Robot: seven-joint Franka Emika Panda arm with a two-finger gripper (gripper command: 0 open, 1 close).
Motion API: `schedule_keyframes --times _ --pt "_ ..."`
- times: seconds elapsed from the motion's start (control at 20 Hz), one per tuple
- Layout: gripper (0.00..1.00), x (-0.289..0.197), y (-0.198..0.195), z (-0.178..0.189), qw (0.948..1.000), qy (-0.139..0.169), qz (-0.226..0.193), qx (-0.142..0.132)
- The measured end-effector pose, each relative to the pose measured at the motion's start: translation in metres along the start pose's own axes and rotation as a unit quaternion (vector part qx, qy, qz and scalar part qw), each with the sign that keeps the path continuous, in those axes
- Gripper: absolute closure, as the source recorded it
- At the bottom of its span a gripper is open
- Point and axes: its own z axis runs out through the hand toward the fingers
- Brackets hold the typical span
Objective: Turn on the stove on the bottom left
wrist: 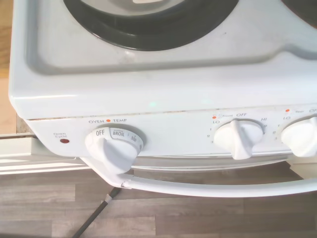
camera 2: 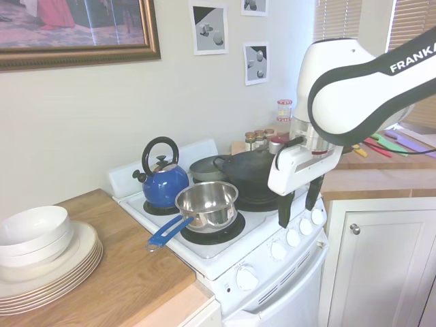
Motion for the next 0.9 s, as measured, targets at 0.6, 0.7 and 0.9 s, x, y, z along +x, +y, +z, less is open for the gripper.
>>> schedule_keyframes --times 0.6,0.7,0.9 --pt "0.0 0.017 0.011 0.029 0.9996 -0.018 0.013 -0.019" --pt "0.0 0.021 0.013 0.034 0.9995 -0.017 0.014 -0.023" --pt "0.0 0.032 0.009 0.053 0.9992 -0.013 0.009 -0.036"
